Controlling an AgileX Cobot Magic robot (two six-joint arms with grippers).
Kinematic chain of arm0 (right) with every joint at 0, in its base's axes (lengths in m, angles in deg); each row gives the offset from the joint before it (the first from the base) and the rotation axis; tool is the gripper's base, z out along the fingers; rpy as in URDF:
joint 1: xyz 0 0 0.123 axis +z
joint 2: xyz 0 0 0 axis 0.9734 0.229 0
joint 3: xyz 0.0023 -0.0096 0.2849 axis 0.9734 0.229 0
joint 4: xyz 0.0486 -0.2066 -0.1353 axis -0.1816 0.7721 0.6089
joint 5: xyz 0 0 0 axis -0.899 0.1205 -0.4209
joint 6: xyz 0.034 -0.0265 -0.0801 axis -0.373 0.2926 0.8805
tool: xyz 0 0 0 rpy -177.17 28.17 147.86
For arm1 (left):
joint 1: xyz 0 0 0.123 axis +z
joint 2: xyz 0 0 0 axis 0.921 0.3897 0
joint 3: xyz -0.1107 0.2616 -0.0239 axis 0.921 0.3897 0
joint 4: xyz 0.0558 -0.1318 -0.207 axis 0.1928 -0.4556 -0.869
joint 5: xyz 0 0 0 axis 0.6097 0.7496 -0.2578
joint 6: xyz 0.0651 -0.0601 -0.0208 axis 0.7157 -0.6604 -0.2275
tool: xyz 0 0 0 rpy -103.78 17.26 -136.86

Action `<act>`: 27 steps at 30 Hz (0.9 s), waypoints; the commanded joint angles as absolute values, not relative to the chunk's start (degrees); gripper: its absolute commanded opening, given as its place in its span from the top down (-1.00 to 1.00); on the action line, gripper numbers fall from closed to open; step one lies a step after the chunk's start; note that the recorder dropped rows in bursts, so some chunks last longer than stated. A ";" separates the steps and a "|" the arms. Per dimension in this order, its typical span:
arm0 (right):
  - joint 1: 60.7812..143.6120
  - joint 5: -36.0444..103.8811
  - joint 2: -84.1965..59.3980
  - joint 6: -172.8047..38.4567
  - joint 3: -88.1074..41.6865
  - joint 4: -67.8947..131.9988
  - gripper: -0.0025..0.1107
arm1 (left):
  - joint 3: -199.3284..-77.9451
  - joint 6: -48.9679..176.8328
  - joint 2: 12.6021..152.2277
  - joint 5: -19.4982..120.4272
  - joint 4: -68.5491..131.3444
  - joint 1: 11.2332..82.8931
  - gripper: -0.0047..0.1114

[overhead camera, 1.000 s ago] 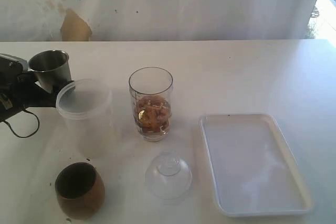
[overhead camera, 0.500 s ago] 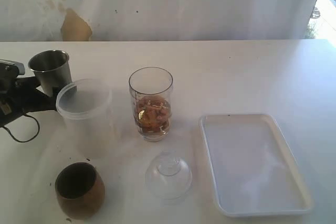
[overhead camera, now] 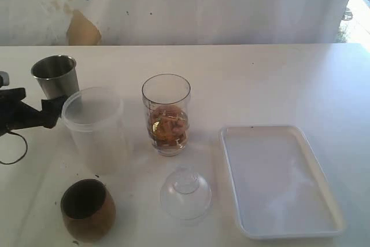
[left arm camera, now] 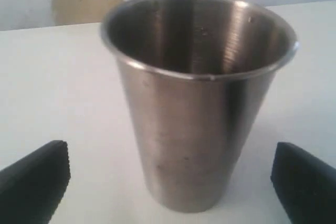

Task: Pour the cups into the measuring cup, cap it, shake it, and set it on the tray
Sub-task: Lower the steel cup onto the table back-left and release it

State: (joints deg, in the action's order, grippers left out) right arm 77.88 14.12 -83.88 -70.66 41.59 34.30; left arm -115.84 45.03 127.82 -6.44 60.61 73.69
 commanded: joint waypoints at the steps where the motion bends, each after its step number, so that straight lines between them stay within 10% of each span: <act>1: 77.89 14.28 -84.20 -70.24 41.69 34.60 0.96 | -111.82 45.40 123.15 -6.14 60.44 74.95 -0.89; 27: 77.89 14.28 -84.20 -70.24 41.69 34.60 0.96 | -98.35 7.29 64.22 33.01 87.78 74.95 -0.89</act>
